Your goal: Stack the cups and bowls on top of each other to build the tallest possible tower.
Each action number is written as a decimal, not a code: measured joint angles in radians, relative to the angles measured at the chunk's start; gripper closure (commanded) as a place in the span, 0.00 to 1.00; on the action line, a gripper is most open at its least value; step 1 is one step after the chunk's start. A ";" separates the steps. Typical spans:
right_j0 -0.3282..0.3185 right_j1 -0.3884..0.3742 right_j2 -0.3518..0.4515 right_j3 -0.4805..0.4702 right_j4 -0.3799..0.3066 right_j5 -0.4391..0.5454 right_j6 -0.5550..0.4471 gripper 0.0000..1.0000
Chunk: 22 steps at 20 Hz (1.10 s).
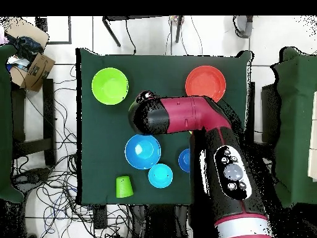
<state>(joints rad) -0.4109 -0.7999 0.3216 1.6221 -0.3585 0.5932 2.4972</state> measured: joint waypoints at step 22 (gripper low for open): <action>-0.140 -0.010 0.060 0.092 -0.091 0.000 0.000 0.00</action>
<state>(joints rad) -0.5513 -0.8098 0.3817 1.7146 -0.4499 0.5932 2.4972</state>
